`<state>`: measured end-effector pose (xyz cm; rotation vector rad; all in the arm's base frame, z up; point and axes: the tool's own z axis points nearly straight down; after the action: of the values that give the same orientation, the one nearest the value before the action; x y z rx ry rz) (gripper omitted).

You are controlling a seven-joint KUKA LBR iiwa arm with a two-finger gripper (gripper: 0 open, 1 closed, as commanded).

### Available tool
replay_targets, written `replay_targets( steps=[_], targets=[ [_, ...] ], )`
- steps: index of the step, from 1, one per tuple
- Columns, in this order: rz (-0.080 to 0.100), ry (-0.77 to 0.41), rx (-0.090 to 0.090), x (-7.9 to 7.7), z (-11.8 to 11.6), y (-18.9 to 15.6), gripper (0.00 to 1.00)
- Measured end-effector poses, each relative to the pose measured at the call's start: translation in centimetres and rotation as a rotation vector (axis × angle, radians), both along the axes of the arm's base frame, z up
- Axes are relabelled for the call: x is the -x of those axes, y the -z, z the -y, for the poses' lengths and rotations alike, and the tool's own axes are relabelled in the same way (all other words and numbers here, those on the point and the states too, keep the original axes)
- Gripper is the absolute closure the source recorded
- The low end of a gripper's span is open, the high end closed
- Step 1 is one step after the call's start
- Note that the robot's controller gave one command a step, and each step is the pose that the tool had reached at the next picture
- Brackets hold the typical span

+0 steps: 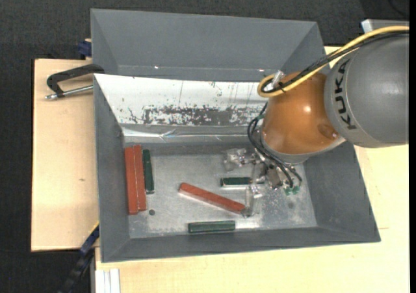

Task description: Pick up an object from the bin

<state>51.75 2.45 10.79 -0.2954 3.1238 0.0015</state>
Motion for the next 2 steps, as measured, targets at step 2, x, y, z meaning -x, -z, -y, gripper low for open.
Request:
replay_targets(
  steps=[2],
  targets=[
    [0.001, -0.099, 0.000, -1.52, 2.73, 3.71, 1.00]
  ],
)
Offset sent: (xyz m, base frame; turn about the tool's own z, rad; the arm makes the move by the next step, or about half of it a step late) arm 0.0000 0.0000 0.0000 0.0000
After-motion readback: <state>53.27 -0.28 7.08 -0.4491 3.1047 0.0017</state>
